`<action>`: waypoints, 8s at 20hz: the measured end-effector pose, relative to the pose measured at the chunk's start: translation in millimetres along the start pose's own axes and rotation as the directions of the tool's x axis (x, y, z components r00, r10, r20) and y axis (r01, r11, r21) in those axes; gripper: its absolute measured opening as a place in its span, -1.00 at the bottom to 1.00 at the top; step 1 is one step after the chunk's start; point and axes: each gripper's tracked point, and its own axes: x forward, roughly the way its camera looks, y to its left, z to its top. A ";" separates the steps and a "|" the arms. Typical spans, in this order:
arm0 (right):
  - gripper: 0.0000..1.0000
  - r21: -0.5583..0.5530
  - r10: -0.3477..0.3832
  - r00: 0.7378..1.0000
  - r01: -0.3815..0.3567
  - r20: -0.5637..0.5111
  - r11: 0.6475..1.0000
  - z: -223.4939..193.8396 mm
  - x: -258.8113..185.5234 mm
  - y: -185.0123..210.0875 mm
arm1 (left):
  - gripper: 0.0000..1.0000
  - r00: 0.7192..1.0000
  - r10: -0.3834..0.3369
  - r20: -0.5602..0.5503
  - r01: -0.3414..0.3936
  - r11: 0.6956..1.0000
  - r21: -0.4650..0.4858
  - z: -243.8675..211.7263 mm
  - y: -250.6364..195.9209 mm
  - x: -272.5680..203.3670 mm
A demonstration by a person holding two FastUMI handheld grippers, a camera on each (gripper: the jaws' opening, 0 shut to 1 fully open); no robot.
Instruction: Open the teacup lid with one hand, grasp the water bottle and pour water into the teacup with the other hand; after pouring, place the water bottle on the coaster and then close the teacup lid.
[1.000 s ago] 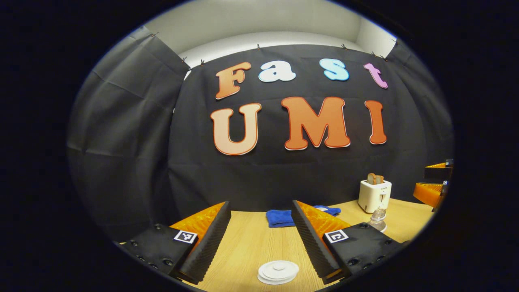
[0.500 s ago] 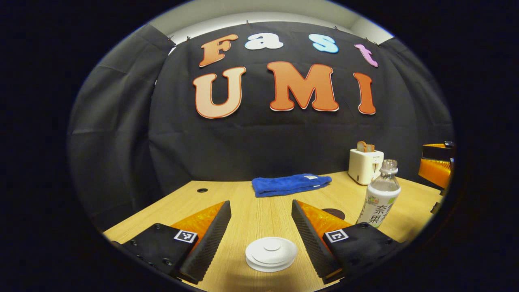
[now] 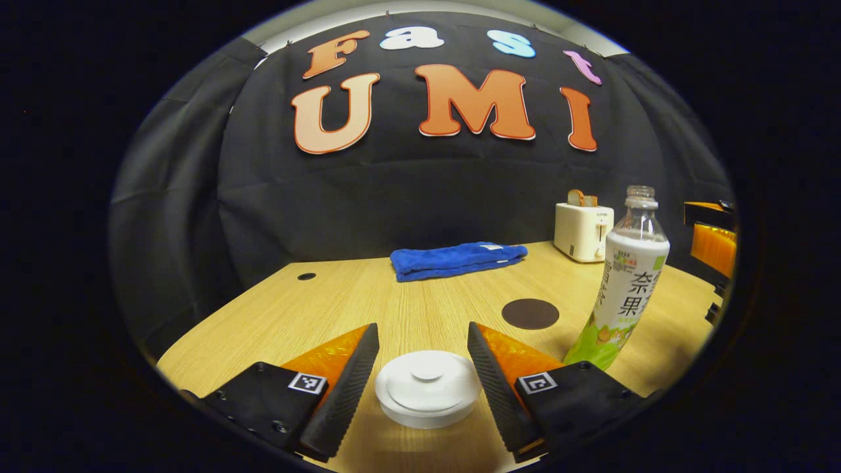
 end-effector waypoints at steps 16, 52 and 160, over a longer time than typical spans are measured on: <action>0.97 0.006 -0.004 1.000 0.004 -0.019 1.000 -8.2 -3.9 -4.5 | -0.37 0.999 0.032 -0.039 -0.032 0.999 0.007 -12.4 2.5 6.6; 0.30 -0.182 0.025 0.969 -0.071 -0.244 0.981 -51.3 74.6 49.3 | -0.46 0.958 0.279 0.066 -0.277 0.960 -0.036 13.7 121.4 -55.0; 0.25 -0.792 0.254 0.895 0.443 0.366 -0.419 74.9 116.4 92.8 | -0.46 0.963 0.250 0.098 -0.250 0.968 -0.003 29.5 176.6 -99.2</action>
